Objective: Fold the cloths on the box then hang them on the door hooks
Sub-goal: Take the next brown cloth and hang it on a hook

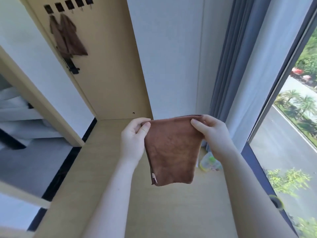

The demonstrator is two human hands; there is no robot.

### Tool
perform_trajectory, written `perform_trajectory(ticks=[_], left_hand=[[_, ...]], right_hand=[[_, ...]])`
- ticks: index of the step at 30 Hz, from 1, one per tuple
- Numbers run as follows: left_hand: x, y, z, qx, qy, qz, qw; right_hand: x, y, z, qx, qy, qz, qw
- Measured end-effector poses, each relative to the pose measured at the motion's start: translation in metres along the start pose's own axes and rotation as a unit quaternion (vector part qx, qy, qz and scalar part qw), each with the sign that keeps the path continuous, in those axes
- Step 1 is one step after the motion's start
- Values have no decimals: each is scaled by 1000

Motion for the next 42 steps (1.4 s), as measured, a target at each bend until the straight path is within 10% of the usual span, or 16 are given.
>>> perform_trajectory(ticks=[42], left_hand=[[415,213,-58,29,50,83,995]], right_hand=[[375,-364,20,39,-10,-111,993]])
Point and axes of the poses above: each hand's wrist, its own x-axis towards the middle knuckle, its own y-axis out of the back of the hand, z = x × y, the point moved 10 cm from there along x, towards the middle knuckle, and after that the axes turned 2 degrees about y, right-handed, at the moved point
